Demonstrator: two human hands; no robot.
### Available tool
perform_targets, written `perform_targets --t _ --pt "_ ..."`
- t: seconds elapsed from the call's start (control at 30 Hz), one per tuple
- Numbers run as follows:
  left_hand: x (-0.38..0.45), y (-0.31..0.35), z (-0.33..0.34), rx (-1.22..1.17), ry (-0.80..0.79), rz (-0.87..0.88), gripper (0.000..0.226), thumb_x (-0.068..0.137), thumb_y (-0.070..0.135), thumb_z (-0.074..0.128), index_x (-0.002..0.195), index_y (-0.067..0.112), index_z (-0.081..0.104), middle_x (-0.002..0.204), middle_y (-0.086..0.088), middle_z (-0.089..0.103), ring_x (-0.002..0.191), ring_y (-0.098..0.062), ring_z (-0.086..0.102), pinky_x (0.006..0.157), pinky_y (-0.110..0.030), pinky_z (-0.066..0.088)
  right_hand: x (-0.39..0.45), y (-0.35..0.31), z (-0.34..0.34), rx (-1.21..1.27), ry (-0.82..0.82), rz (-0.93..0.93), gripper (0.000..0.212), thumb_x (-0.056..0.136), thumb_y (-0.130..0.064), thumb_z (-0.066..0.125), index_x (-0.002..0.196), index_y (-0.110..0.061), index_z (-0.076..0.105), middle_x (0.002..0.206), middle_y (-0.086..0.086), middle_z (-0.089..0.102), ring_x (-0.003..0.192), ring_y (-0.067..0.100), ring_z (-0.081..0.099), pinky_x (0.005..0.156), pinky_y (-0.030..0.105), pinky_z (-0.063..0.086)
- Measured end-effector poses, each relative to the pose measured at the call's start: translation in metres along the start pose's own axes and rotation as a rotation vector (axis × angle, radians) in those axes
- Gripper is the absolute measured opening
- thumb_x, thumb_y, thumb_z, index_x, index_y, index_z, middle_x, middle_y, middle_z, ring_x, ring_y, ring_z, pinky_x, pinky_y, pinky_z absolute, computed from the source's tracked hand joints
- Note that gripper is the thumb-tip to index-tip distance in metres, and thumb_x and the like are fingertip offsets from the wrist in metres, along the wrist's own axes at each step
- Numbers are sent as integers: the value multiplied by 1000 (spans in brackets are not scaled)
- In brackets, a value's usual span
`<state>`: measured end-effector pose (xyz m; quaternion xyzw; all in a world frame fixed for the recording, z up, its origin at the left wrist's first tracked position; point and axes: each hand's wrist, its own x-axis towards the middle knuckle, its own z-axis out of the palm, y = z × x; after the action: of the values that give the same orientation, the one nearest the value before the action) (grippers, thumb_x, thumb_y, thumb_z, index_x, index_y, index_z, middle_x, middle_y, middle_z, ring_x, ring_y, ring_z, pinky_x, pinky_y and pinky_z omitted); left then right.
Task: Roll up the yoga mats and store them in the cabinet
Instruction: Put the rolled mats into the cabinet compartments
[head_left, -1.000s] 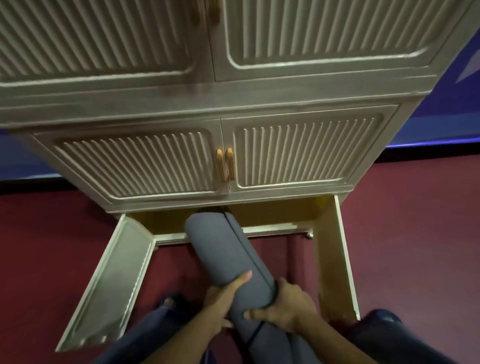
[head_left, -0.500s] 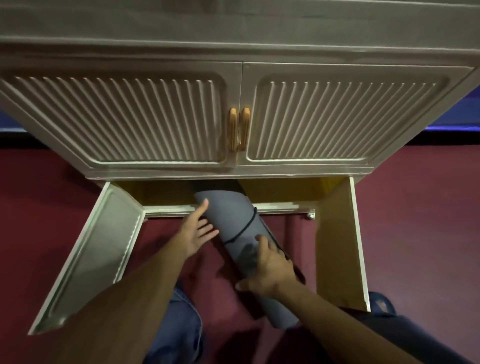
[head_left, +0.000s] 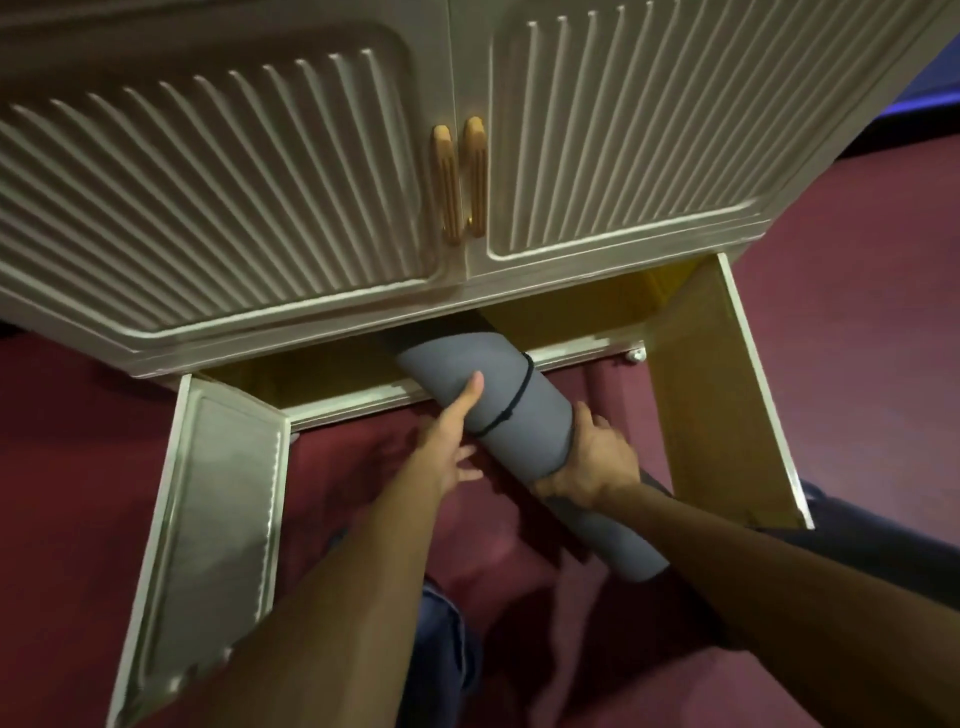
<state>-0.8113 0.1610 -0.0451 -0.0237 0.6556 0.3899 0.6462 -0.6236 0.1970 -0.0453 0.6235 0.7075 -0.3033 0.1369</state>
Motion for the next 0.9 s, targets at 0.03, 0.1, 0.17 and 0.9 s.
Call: perform_targets --t 0.03,0.1,0.17,0.9 --pt "4 6 0 -33 20 19 144 42 86 82 160 26 25 160 -3 41 140 -35 45 108 -65 38 1 2 -2 -15 28 -33 120 42 -62 84 142 -27 27 131 6 54 121 36 53 99 54 45" --pt "9 14 2 -104 52 2 162 22 87 84 159 26 24 157 -3 44 138 -34 47 108 -67 38 4 3 -15 -102 64 -107 121 43 -61 82 145 -29 27 131 4 53 123 34 50 101 56 42" --pt "13 12 4 -203 78 -43 152 29 84 85 156 20 30 151 -6 50 134 -34 51 107 -63 41 12 1 -34 -266 97 -205 121 44 -65 80 147 -29 27 132 4 53 123 34 49 100 56 41" --pt "26 29 2 301 951 459 113 68 73 78 145 -1 41 152 -19 38 139 -39 40 116 -47 31 71 -63 -103 -680 168 -425 73 61 -46 80 121 -18 51 123 6 60 114 34 57 102 56 35"
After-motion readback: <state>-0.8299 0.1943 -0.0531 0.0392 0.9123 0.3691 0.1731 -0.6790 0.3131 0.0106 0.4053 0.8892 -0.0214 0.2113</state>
